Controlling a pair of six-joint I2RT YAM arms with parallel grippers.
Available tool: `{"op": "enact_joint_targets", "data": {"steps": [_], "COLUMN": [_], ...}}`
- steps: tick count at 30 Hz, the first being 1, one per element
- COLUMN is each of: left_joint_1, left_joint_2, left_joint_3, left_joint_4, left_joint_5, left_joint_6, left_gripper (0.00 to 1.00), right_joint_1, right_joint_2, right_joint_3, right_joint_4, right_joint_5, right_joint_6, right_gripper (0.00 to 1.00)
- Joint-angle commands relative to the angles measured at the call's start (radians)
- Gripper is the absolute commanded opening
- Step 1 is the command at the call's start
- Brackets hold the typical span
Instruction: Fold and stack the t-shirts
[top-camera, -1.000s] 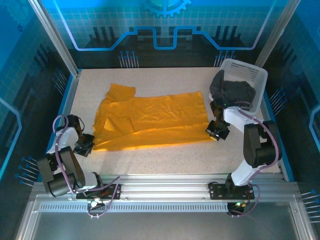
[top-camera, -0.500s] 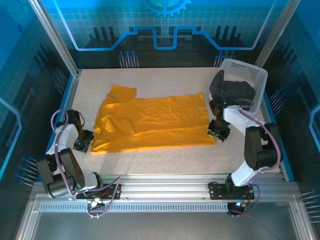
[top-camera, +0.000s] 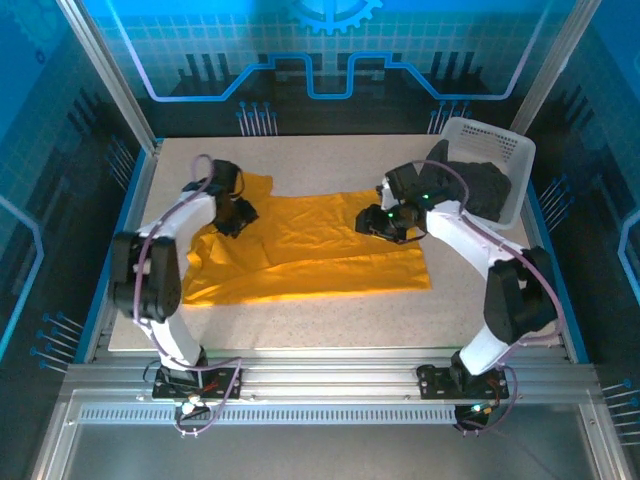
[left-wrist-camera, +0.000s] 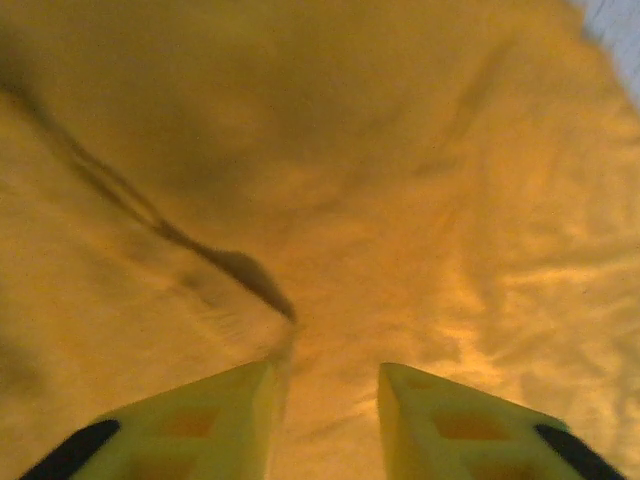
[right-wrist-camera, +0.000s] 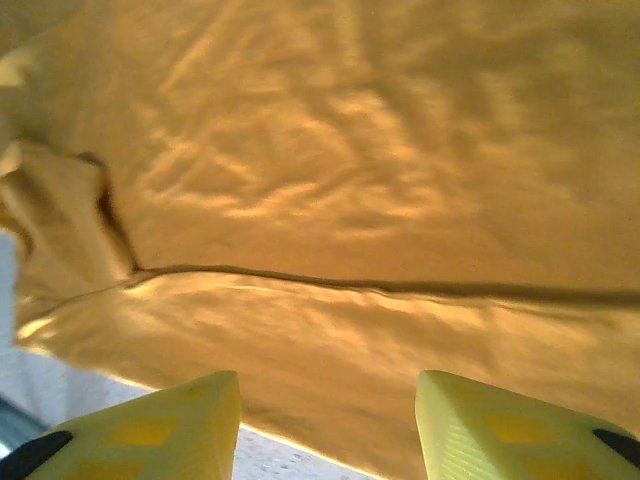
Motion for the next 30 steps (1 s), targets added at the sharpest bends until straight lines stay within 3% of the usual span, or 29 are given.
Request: {"op": "enact_joint_targets", "data": {"steps": [1,10,25,30], "left_joint_1": [-0.033,-0.118,-0.135,-0.144], "left_joint_2": [0.061,0.167,0.193,0.178], "left_joint_3": [0.08,0.176,0.109,0.094], "left_joint_4": [-0.072,-0.228,-0.205,-0.194], "left_joint_5": [-0.035,-0.258,-0.298,-0.326], "left_joint_6": [0.141,0.259,0.33,0.336], "left_gripper": [0.28,0.3,0.3,0.17], "right_joint_1": [0.009,0.001,0.001,0.001], "right_joint_2": [0.019,0.004,0.035,0.035], "right_joint_3": [0.039,-0.013,0.007,0.005], "right_joint_4": [0.043,0.072,0.076,0.074], "right_joint_5": [-0.105,-0.091,-0.095,-0.095], "right_joint_6": [-0.02,0.028,0.049,0.051], "right_gripper": [0.51,0.51,0.51,0.5]}}
